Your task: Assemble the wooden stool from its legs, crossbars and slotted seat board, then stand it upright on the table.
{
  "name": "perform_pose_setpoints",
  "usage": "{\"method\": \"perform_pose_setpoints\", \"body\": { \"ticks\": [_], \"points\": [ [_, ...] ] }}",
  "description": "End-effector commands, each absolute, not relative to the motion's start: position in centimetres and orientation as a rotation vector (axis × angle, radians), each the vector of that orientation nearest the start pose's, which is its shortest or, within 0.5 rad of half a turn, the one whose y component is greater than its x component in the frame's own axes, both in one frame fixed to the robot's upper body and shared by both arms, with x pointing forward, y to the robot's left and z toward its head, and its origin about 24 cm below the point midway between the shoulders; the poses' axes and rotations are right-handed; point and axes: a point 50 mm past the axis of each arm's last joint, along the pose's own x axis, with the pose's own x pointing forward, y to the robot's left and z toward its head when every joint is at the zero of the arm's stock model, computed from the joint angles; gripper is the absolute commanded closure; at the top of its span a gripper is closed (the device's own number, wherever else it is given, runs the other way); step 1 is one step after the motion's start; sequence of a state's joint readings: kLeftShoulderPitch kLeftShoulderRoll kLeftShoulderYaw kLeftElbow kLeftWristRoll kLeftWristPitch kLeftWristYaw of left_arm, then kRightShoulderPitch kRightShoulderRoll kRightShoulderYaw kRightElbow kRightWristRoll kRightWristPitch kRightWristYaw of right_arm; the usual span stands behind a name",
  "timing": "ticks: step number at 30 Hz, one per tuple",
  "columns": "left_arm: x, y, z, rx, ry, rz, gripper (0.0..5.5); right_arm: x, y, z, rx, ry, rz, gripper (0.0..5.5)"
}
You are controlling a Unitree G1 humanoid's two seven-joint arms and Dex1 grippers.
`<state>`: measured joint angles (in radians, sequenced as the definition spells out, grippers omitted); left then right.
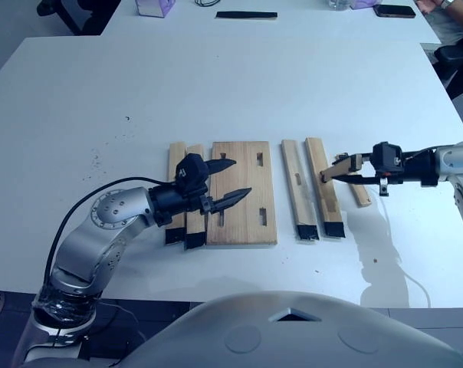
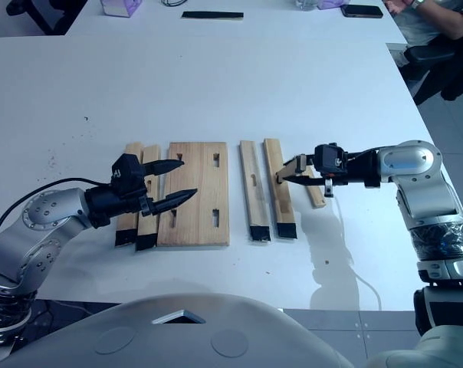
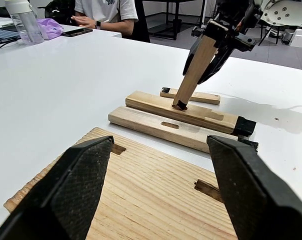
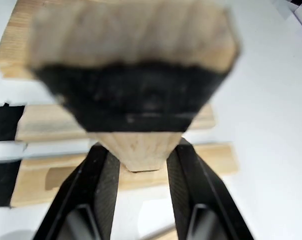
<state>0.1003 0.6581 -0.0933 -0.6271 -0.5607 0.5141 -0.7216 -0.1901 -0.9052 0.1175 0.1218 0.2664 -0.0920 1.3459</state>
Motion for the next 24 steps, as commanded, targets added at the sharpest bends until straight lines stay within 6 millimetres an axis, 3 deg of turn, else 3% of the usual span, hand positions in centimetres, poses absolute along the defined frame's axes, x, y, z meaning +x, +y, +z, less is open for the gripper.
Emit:
{"method": "perform_pose_setpoints", "body": {
  "ticks": [1, 8, 13, 19, 24],
  "points": [
    [18.7, 14.6, 11.4, 0.104, 0.210, -1.117, 2.03, 23.0, -25.2, 8.9, -0.574, 0.469, 1.401, 4.21],
    [18.6, 14.4, 11.3, 0.098, 0.215, -1.127, 2.03, 23.0, -24.8, 8.0, -0.405, 0.653, 1.483, 4.21],
    [18.7, 14.3, 11.4, 0.098, 0.219, -1.144, 2.03, 23.7, -24.3, 5.7, -0.369, 0.771, 1.502, 4.21],
    [18.6, 14.3, 11.3, 0.106, 0.230, -1.164, 2.03, 20.8, -25.1, 3.2, -0.372, 0.870, 1.546, 4.21],
    [18.4, 14.3, 11.1, 0.122, 0.237, -1.161, 2.03, 20.7, -25.5, 3.3, -0.355, 0.840, 1.518, 4.21]
  ]
}}
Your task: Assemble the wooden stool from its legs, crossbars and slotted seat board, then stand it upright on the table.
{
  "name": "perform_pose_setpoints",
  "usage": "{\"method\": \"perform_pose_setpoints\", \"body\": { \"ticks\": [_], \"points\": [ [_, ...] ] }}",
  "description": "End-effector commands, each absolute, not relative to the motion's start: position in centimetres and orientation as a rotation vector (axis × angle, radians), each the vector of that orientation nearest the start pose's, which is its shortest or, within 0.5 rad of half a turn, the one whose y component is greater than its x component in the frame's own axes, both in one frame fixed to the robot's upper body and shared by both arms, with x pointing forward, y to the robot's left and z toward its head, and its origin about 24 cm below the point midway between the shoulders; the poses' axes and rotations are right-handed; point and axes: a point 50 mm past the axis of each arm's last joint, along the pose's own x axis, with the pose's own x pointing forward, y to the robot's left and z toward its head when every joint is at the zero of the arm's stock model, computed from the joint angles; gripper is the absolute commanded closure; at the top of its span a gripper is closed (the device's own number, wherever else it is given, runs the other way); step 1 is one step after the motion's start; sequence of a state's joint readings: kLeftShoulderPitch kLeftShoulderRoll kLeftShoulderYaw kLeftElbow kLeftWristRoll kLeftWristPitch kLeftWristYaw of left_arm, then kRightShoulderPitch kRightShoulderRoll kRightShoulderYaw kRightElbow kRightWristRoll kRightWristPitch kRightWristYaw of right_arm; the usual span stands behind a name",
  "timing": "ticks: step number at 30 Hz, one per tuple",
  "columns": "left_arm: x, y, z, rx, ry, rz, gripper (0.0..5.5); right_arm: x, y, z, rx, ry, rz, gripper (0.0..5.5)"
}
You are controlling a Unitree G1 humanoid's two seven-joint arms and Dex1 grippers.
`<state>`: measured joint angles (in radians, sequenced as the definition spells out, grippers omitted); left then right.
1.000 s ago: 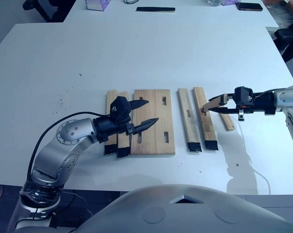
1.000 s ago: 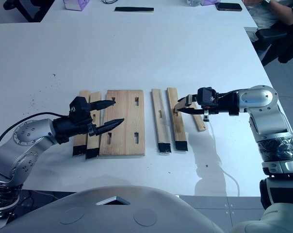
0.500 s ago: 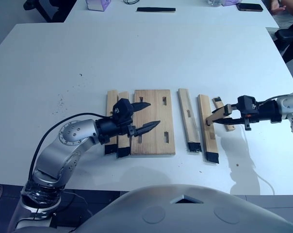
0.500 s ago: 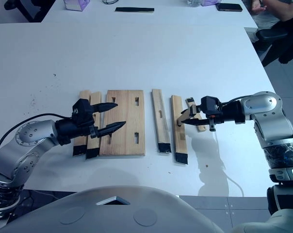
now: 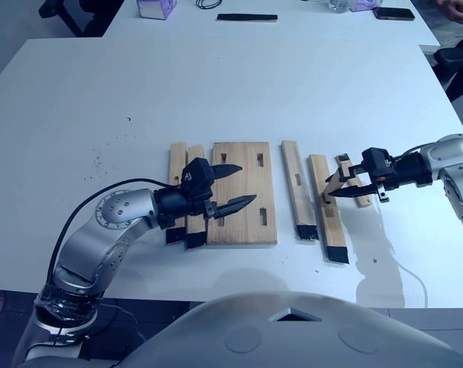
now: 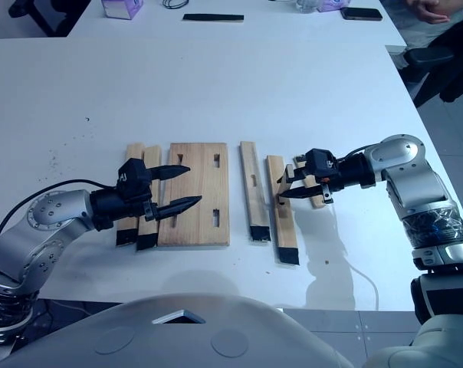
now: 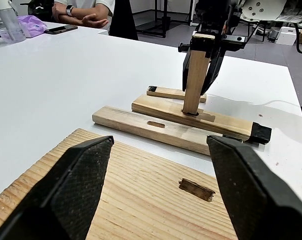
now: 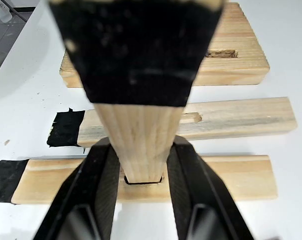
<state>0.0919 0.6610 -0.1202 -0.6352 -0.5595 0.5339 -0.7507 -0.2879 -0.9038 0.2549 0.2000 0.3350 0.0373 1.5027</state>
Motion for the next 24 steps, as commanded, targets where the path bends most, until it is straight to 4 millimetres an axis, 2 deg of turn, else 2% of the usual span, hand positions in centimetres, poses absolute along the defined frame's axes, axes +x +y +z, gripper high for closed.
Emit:
{"method": "perform_pose_setpoints", "body": {
  "ticks": [1, 6, 7, 11, 15, 19, 24],
  "points": [
    [18.4, 14.3, 11.1, 0.124, 0.237, -1.159, 2.03, 20.7, -25.4, 3.4, -0.354, 0.833, 1.518, 4.21],
    [18.3, 14.2, 10.9, 0.129, 0.238, -1.159, 2.03, 21.1, -24.9, 3.3, -0.383, 0.785, 1.490, 4.21],
    [18.3, 14.2, 10.9, 0.130, 0.239, -1.160, 2.03, 21.2, -24.7, 3.3, -0.388, 0.771, 1.476, 3.92],
    [18.4, 14.3, 10.9, 0.133, 0.244, -1.155, 2.03, 22.2, -24.3, 3.6, -0.402, 0.697, 1.414, 3.34],
    [18.3, 14.3, 10.8, 0.129, 0.245, -1.143, 2.03, 23.8, -24.1, 4.9, -0.424, 0.574, 1.330, 3.31],
    [18.2, 14.4, 10.7, 0.123, 0.241, -1.123, 2.03, 24.3, -24.0, 8.5, -0.379, 0.449, 1.301, 3.31],
    [18.2, 14.5, 10.6, 0.115, 0.232, -1.089, 2.03, 23.7, -22.9, 13.5, -0.309, 0.307, 1.313, 3.31]
  ]
}}
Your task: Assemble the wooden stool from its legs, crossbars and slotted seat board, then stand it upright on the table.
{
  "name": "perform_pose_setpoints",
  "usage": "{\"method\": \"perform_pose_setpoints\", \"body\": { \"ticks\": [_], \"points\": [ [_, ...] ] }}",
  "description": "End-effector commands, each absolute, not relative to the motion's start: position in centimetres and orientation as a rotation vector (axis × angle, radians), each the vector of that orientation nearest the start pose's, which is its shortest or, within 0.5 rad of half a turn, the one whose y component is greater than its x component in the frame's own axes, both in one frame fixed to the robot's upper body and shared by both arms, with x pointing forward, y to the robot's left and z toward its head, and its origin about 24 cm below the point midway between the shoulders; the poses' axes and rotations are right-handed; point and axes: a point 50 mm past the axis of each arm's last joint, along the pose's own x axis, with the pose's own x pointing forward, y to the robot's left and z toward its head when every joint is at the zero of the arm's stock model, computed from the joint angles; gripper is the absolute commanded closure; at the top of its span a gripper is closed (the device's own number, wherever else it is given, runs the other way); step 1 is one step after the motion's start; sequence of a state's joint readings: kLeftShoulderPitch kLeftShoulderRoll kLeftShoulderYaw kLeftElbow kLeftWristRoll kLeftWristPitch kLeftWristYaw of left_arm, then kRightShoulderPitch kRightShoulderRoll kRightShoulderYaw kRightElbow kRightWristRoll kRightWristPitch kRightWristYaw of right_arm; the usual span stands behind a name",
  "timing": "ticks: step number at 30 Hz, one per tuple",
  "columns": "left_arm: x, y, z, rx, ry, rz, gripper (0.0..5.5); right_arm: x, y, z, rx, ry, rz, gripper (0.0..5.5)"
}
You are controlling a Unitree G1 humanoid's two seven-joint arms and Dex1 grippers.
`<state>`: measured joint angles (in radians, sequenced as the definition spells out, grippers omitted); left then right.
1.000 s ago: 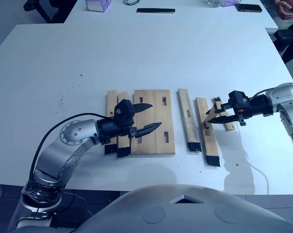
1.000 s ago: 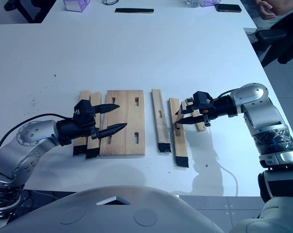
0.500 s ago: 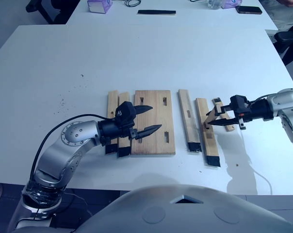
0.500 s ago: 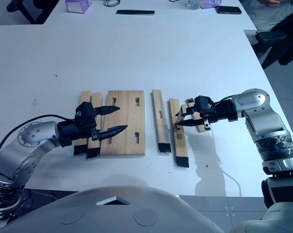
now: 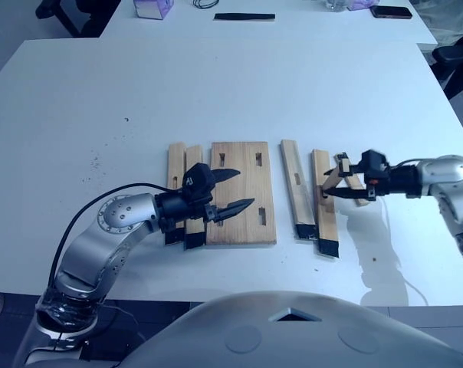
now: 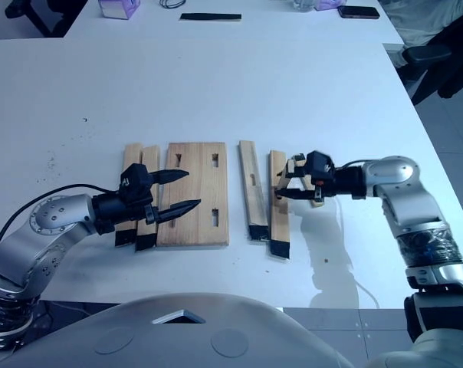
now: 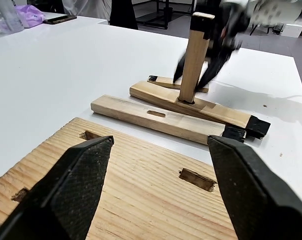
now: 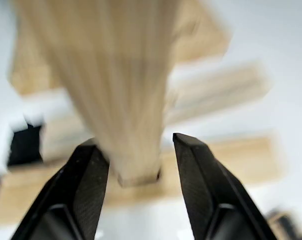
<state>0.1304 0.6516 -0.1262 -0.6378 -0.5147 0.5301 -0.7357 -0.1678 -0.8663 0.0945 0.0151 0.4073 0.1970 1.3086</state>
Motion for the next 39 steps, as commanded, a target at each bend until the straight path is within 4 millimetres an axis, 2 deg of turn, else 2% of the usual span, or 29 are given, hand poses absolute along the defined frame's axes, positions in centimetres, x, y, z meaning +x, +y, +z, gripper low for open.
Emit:
{"method": "perform_pose_setpoints", "body": {
  "ticks": [1, 6, 9, 14, 19, 21, 24, 29, 31, 32, 34, 36, 39],
  "points": [
    [18.1, 14.5, 10.6, 0.113, 0.231, -1.088, 2.03, 23.6, -22.6, 14.4, -0.296, 0.282, 1.314, 3.31],
    [17.9, 14.4, 10.7, 0.107, 0.224, -1.099, 2.03, 22.9, -21.4, 18.1, -0.265, 0.191, 1.332, 3.31],
    [18.1, 14.3, 10.7, 0.107, 0.220, -1.100, 2.03, 23.3, -19.6, 19.6, -0.233, 0.097, 1.331, 3.31],
    [18.5, 14.2, 10.8, 0.112, 0.217, -1.121, 2.03, 24.1, -17.3, 19.7, -0.187, 0.043, 1.335, 3.31],
    [18.7, 14.5, 10.6, 0.122, 0.232, -1.129, 2.03, 25.5, -17.2, 21.2, -0.114, -0.021, 1.296, 3.31],
    [18.7, 14.5, 10.6, 0.124, 0.235, -1.134, 2.03, 25.9, -17.4, 21.1, -0.059, -0.011, 1.290, 3.31],
    [18.8, 14.4, 10.6, 0.125, 0.234, -1.138, 2.03, 26.1, -17.9, 18.1, -0.027, 0.093, 1.272, 3.31],
    [19.0, 14.5, 10.6, 0.126, 0.240, -1.155, 2.03, 24.1, -18.4, 9.6, -0.061, 0.338, 1.259, 3.31],
    [19.0, 14.5, 10.5, 0.126, 0.243, -1.158, 2.03, 24.0, -18.6, 8.2, -0.093, 0.350, 1.244, 3.31],
    [19.0, 14.5, 10.5, 0.125, 0.245, -1.157, 2.03, 24.3, -18.7, 8.3, -0.103, 0.327, 1.228, 3.31],
    [19.0, 14.5, 10.4, 0.123, 0.246, -1.157, 2.03, 25.1, -19.1, 10.3, -0.104, 0.235, 1.188, 3.31],
    [18.9, 14.6, 10.4, 0.118, 0.246, -1.149, 2.03, 25.6, -19.1, 14.5, -0.081, 0.101, 1.179, 3.31],
    [18.7, 14.6, 10.3, 0.111, 0.245, -1.135, 2.03, 24.4, -18.2, 19.9, -0.033, -0.053, 1.233, 3.31]
  ]
}}
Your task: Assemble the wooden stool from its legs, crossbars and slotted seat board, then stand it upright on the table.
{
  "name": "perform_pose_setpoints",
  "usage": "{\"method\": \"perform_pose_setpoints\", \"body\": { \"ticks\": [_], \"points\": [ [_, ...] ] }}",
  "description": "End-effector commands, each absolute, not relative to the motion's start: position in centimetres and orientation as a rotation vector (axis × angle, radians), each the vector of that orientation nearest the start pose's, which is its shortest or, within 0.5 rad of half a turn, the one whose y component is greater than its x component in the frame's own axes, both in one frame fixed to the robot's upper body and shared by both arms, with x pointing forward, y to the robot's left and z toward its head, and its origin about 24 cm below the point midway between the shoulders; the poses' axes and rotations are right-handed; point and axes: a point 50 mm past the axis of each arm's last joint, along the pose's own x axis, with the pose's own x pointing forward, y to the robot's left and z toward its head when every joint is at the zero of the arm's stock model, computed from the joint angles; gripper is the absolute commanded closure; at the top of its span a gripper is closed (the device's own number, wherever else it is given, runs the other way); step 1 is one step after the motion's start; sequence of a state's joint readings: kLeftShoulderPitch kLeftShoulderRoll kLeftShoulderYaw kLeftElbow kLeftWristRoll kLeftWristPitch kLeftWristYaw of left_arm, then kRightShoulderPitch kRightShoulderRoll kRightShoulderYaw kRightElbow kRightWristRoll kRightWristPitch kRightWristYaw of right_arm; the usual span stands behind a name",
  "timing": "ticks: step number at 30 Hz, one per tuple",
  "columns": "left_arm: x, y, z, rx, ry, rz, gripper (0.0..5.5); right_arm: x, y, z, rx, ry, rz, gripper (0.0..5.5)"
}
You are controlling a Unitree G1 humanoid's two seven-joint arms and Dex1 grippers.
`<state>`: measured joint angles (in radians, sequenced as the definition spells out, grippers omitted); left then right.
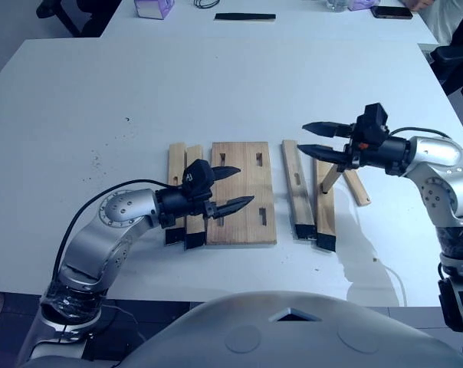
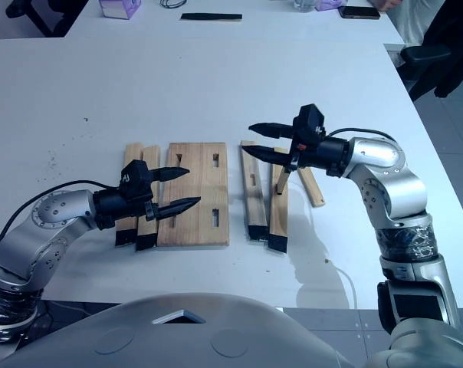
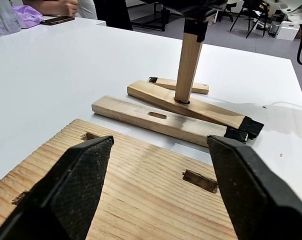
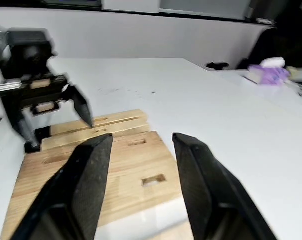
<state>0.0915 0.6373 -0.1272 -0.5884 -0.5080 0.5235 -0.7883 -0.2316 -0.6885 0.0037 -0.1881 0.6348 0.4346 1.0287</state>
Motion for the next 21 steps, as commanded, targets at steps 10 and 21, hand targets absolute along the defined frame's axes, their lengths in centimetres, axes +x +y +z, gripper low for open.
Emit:
{"method": "perform_pose_setpoints", "body": {
  "ticks": [10, 21],
  "points": [
    [17.9, 14.6, 9.8, 0.096, 0.245, -1.076, 2.03, 16.1, -17.4, 11.8, -0.123, 0.434, 1.473, 3.31],
    [17.6, 14.3, 9.8, 0.107, 0.247, -1.095, 2.03, 16.6, -22.6, 5.6, -0.427, 0.551, 1.384, 3.31]
  ]
}}
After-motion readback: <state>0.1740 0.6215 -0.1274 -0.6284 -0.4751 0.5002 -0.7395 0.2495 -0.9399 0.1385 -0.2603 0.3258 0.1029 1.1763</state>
